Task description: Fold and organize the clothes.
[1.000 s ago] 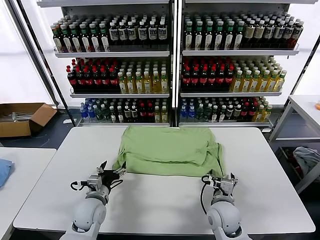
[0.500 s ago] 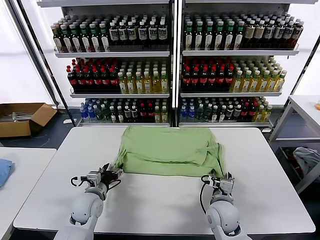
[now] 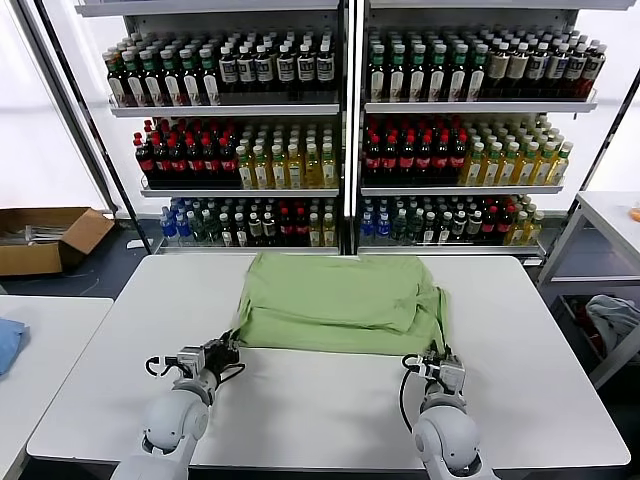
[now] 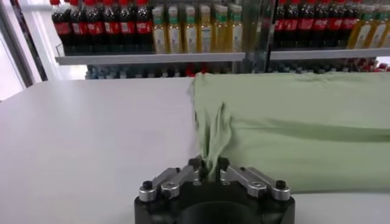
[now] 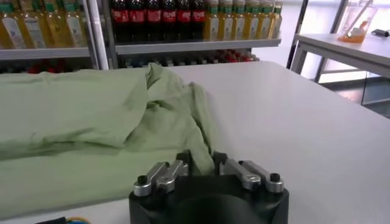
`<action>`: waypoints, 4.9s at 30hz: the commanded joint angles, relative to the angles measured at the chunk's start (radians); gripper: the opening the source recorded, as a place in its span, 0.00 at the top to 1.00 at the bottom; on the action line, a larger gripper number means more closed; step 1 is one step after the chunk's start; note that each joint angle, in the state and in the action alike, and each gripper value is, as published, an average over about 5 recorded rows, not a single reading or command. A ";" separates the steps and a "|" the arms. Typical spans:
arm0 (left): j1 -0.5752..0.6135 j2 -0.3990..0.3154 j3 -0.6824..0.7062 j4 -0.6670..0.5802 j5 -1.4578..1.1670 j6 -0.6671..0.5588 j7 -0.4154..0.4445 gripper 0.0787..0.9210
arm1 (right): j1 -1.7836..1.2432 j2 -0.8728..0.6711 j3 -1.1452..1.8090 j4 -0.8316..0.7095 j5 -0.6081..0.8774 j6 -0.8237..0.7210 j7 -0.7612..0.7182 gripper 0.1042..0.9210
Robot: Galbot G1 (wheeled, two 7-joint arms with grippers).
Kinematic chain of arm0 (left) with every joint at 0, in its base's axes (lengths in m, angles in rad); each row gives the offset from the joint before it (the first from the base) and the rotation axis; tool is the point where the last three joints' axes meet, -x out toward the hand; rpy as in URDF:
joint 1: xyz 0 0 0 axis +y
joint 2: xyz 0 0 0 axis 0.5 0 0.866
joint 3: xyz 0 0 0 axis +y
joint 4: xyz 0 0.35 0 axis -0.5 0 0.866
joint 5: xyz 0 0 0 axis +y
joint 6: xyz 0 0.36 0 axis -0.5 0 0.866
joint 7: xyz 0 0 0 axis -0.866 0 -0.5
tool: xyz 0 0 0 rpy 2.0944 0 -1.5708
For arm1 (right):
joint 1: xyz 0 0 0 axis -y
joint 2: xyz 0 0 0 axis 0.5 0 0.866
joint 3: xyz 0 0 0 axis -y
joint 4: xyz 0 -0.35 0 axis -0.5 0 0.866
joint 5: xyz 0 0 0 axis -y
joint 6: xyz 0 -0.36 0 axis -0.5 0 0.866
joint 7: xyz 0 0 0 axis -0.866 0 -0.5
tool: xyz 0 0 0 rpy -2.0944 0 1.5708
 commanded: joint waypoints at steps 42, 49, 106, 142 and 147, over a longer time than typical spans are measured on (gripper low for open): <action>0.636 -0.006 -0.041 -0.541 0.138 -0.154 -0.098 0.69 | -0.553 -0.038 0.030 0.486 -0.158 0.067 0.007 0.48; 0.548 -0.014 -0.080 -0.429 0.185 -0.197 -0.084 0.44 | -0.509 -0.057 0.059 0.533 -0.154 0.031 -0.006 0.22; -0.359 0.093 0.125 0.289 -0.172 -0.014 0.099 0.12 | 0.707 -0.051 -0.113 -0.713 0.042 0.005 -0.432 0.12; -0.250 0.065 0.120 0.246 -0.125 0.013 0.106 0.46 | 0.667 -0.029 -0.105 -0.755 -0.011 0.017 -0.435 0.14; -0.245 0.065 0.116 0.250 -0.123 0.010 0.104 0.62 | 0.647 -0.035 -0.105 -0.738 -0.011 0.011 -0.429 0.28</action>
